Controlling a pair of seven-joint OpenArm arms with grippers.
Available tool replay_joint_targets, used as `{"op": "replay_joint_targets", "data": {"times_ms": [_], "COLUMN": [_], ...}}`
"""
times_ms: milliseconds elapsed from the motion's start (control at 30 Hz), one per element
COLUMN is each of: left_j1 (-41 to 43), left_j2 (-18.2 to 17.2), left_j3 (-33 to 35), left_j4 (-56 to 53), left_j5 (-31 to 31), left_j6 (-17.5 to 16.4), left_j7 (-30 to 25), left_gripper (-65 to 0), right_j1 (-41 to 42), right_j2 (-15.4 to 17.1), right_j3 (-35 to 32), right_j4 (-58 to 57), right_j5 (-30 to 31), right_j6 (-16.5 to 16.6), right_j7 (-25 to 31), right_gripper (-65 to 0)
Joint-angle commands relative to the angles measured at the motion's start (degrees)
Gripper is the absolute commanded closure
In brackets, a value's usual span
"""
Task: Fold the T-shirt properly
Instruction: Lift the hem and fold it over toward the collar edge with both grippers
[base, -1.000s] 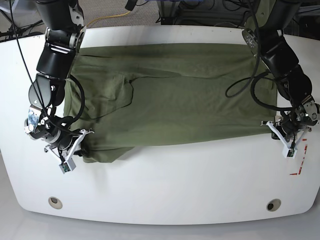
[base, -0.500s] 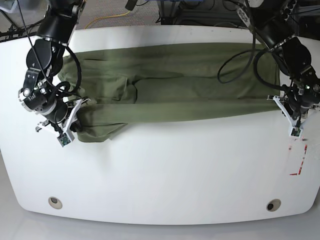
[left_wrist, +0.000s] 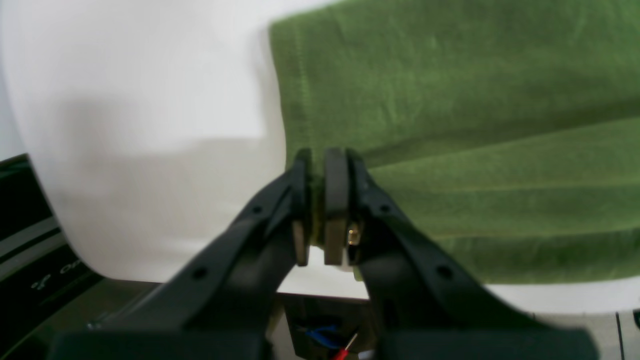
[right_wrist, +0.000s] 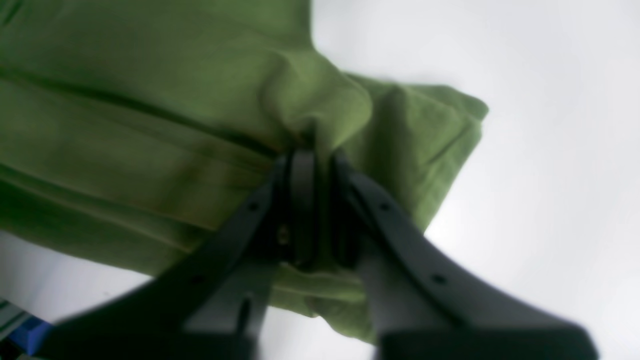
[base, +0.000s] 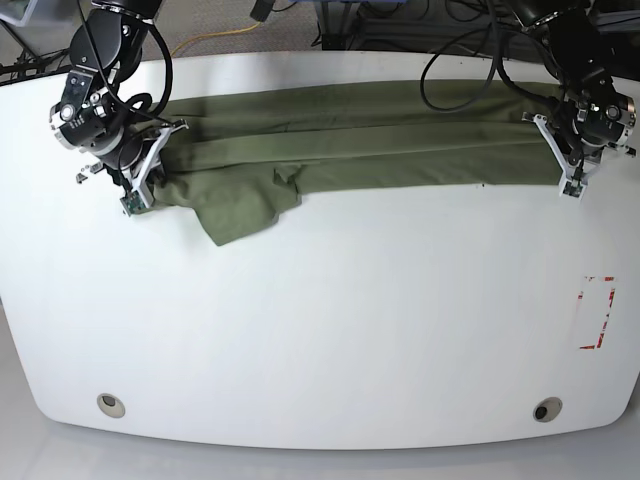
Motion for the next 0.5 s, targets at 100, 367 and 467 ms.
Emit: {"op": "replay_joint_targets", "data": {"times_ms": [100, 367, 467], "left_j1": [0.8, 0.7, 0.7], "left_j2": [-1.0, -1.2, -1.2], "left_j3": [-0.1, 2.3, 2.4], "left_j4": [1.2, 2.7, 5.3], "left_j5": [1.1, 1.1, 1.1], "left_j6": [0.1, 0.1, 0.1], "left_j7": [-0.1, -0.1, -0.1], "left_gripper": [-17.5, -39.6, -39.6], "right_j1": [-0.4, -0.5, 2.0], "right_j2": [-0.6, -1.0, -0.5], "right_j3": [0.5, 3.3, 3.6], "right_j4": [1.0, 4.3, 3.1], "right_j5": [-0.6, 2.1, 6.4], "right_j6": [-0.3, -0.3, -0.3], "right_j7": [1.2, 0.7, -0.9], "right_gripper": [-26.3, -43.1, -43.1]}}
